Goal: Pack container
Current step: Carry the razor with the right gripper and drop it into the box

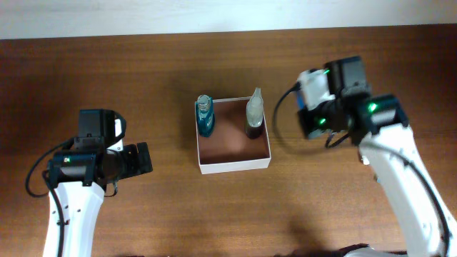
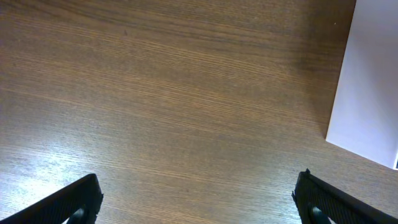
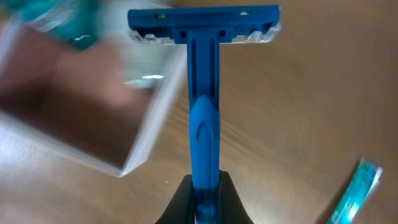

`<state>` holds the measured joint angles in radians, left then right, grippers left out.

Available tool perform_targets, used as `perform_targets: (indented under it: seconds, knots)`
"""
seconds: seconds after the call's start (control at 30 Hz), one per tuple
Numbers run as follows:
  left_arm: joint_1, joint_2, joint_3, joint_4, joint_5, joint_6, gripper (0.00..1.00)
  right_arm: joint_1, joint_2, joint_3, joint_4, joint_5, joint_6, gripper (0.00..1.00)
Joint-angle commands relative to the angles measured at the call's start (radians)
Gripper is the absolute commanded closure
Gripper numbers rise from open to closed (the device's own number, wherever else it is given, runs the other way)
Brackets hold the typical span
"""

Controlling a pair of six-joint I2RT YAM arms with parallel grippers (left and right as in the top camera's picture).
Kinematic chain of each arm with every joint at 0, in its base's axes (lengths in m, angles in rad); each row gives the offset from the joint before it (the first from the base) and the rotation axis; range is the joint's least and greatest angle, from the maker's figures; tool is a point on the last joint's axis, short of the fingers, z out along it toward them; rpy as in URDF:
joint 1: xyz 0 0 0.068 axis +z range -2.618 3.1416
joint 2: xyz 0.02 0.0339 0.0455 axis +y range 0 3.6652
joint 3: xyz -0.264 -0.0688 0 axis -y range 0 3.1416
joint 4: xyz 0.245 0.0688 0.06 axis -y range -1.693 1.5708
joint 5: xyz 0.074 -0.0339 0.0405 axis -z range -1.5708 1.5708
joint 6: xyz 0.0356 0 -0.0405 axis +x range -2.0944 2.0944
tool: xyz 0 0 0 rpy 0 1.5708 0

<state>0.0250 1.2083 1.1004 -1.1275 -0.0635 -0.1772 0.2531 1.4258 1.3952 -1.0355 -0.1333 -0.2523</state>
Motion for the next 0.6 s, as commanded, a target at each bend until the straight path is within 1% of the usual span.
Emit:
perform_targets:
  seconds: [0.0,0.1,0.2,0.27,0.3,0.5,0.57]
  knots:
    - [0.004,0.003,-0.004,0.002,-0.011,-0.009,0.0,0.187,-0.015,0.002,-0.003,-0.012,-0.247,0.96]
    - [0.004,0.003,-0.004,-0.005,-0.01,-0.01,0.0,0.301,0.039,0.002,0.026,-0.013,-0.318,0.96]
    - [0.004,0.003,-0.004,-0.009,-0.01,-0.01,0.01,0.349,0.116,0.002,0.068,-0.013,-0.328,0.96]
    - [0.004,0.003,-0.004,-0.01,-0.01,-0.01,0.01,0.362,0.181,0.002,0.091,-0.013,-0.328,0.96]
    - [0.004,0.003,-0.004,-0.01,-0.01,-0.01,0.01,0.364,0.243,0.002,0.11,-0.014,-0.328,0.96]
    - [0.004,0.003,-0.004,-0.01,-0.01,-0.01,0.01,0.364,0.407,0.002,0.143,-0.014,-0.327,0.96]
    - [0.004,0.003,-0.004,-0.01,-0.011,-0.009,0.01,0.364,0.43,0.002,0.143,-0.014,-0.327,0.92]
